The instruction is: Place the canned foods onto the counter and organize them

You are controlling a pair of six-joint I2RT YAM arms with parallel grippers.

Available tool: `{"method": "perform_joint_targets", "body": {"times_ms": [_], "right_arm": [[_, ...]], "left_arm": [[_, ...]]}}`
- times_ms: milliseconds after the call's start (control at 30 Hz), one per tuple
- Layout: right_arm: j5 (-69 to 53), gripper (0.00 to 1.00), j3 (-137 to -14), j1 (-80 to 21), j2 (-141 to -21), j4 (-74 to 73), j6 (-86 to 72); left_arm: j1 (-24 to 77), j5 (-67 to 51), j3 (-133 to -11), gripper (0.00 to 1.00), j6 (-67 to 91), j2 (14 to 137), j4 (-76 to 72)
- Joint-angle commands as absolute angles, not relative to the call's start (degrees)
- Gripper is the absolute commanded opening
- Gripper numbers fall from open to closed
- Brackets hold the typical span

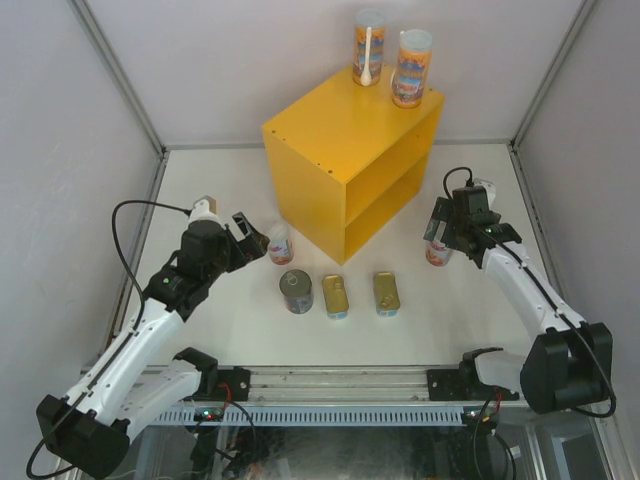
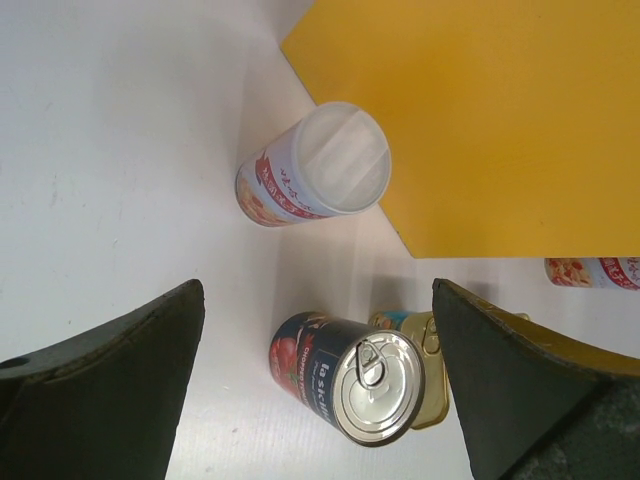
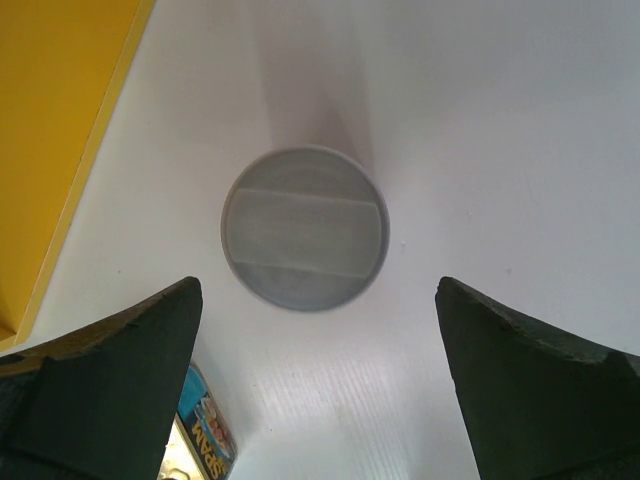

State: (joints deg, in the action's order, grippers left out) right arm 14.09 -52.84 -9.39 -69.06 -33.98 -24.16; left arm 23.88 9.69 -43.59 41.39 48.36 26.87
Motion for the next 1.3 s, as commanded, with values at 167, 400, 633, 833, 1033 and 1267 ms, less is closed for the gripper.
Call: {"method": "perform_joint_targets", "body": {"times_ms": [167,400,633,833,1033,1267], "right_arm": [[12.7,0.97,-53.2,-7.7,-73.9,-27.2,-23.3],[11.7,0.91,-53.7,-7.2,-76.4,-25.8,-23.9],[10.8,0.82,-53.7,-7.3,-77.9,-25.4,-23.9],[9.9,0.62,-53.7,-7.3,-77.9,-26.3,-23.7],[10.0,0.1,-53.4,-7.4,-74.8,-27.7,-23.6],[10.3,0.0,-53.5,-8.6,-69.4,-29.1,-22.7]], "left_arm": [[22.1,7.5,-43.1,0.98,40.1,49.3,23.4],[21.2,7.2,-42.2,0.98,40.2,49.2,22.8],[20.6,6.8,-41.1,0.98,40.6,48.0,22.5],[20.4,6.3,-40.2,0.98,41.3,47.3,22.2],[20.3,6.0,-40.0,0.98,41.8,46.0,22.2],[20.4,5.9,-39.2,0.97,42.7,43.6,22.6]]}}
